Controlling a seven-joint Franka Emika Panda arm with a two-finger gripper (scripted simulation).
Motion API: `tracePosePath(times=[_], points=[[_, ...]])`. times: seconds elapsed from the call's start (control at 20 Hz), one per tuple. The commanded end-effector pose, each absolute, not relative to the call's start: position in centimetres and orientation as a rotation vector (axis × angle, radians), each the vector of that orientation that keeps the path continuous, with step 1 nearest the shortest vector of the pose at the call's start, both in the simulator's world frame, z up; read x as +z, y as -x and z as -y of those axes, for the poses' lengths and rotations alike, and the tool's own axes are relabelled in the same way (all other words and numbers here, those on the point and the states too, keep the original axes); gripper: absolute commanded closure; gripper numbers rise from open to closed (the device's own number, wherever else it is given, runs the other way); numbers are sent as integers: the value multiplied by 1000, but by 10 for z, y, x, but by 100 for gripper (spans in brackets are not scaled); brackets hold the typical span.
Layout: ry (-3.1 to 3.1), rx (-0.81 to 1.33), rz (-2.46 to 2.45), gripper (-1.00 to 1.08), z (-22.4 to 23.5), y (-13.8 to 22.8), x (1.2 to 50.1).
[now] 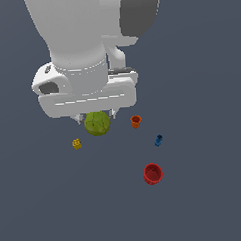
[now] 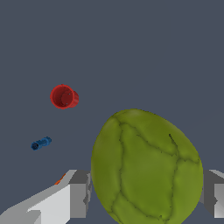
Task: Pick up a designated object from a clutter of objects.
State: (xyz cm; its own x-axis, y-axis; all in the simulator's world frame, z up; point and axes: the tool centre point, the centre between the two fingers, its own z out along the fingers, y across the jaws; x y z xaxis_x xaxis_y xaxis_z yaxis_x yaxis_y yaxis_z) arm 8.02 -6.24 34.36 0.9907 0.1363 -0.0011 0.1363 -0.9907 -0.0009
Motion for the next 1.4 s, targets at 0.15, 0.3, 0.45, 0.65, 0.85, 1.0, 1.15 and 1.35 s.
tracePosePath(times=[0.15,0.3,0.45,0.65,0.85,1.0,1.15,1.35], points=[[3134,-1,215,108,68,-97,375],[3134,-1,215,108,70,-106,390],[3134,-1,215,108,73,-114,404],[3134,0,215,108,75,-123,419],[3134,0,215,108,77,-130,430],[3134,0,215,108,78,-133,436],[3134,0,215,108,79,-136,440],[3134,0,215,108,79,-138,443]])
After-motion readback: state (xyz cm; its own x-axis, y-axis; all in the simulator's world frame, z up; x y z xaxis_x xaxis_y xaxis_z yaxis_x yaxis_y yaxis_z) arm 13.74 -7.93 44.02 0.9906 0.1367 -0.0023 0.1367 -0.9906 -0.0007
